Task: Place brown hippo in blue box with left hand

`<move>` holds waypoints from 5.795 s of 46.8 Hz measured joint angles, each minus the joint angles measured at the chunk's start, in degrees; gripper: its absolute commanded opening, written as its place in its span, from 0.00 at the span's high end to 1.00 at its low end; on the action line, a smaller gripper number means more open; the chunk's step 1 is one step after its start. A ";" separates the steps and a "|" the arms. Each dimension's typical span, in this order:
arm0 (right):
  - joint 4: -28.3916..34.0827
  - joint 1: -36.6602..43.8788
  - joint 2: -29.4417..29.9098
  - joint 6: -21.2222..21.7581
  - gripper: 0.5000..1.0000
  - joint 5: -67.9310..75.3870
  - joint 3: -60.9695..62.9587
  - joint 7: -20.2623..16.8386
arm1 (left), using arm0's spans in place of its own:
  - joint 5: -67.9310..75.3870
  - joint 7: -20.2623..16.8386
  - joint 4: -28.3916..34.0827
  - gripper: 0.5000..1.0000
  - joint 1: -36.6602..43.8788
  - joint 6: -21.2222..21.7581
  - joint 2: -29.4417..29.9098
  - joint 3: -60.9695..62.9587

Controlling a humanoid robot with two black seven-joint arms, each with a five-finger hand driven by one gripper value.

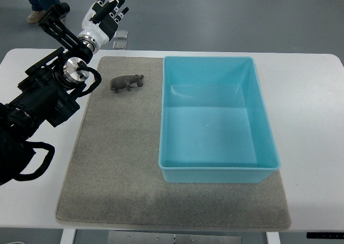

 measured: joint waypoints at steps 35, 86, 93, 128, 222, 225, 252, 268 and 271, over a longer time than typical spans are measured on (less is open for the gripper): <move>0.00 -0.01 0.00 0.00 0.13 0.00 0.00 0.00 | 0.20 -0.03 -0.19 0.00 0.63 -0.05 0.09 0.03; 0.00 0.00 0.00 0.00 0.13 0.00 0.00 0.00 | 1.15 -0.03 -6.33 0.00 -0.99 -2.88 6.88 13.11; 0.00 -0.03 0.00 0.00 0.13 0.00 0.00 0.00 | 1.37 0.05 -8.25 0.01 -1.09 -2.28 7.79 15.58; 0.00 -0.01 0.00 0.00 0.13 0.00 0.00 0.00 | 41.39 0.65 -19.38 0.01 -3.56 -3.37 14.63 21.39; 0.00 0.01 0.00 0.00 0.13 0.00 0.00 0.00 | 97.71 3.85 -23.74 0.05 -5.35 -11.38 16.78 21.34; 0.00 -0.02 0.00 0.00 0.13 0.00 0.00 0.00 | 97.72 3.85 -23.73 0.05 -5.35 -11.38 16.68 21.37; 0.00 -0.01 0.00 0.00 0.13 0.00 0.00 0.00 | 97.81 5.69 -23.20 0.41 -5.29 -11.47 15.80 21.39; 0.00 0.00 0.00 0.00 0.13 0.00 0.00 0.00 | 97.91 5.78 -23.47 0.66 -5.35 -11.11 15.72 21.42; 0.00 -0.03 0.00 0.00 0.13 0.00 0.00 0.00 | 97.91 5.86 -23.45 0.65 -5.35 -11.02 15.72 21.45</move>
